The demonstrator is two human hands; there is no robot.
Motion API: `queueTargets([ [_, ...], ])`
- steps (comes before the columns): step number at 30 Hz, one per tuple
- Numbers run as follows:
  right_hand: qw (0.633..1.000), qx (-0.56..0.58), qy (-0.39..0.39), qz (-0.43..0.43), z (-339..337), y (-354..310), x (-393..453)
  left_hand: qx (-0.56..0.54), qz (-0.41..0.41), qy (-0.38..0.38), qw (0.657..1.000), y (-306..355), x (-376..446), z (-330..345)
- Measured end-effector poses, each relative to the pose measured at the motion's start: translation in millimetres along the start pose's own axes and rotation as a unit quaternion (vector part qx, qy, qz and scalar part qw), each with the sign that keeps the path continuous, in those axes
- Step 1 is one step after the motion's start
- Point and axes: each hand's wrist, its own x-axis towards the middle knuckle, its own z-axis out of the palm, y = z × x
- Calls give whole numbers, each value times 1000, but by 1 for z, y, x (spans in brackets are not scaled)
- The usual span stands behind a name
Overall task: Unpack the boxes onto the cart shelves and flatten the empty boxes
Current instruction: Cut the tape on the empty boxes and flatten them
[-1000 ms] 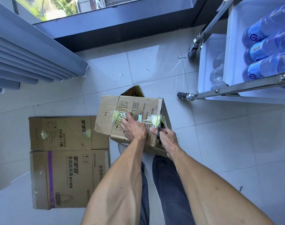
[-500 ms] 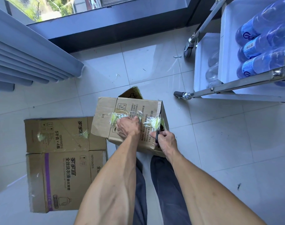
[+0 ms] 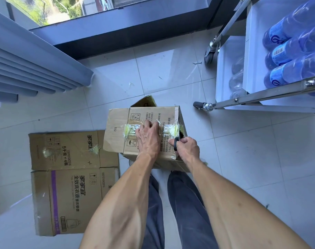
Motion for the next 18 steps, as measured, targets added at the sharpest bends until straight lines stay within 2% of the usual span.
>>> queueTargets([
  [6, 1000, 18, 10, -1, 4, -5, 4, -84, -46, -28, 995, 10, -5, 3],
  [9, 996, 81, -39, 9, 3, -13, 3, -105, -43, -117, 987, 8, -14, 1],
  [13, 986, 101, -116, 65, -10, -21, -4, -65, -33, -177, 982, 10, -7, -7],
  [15, 984, 109, -90, 104, -12, -24, -9, -69, -61, -194, 977, 22, 1, -10],
  [18, 988, 78, -9, 133, -12, -32, -15, -93, -114, -201, 969, 38, 7, -10],
])
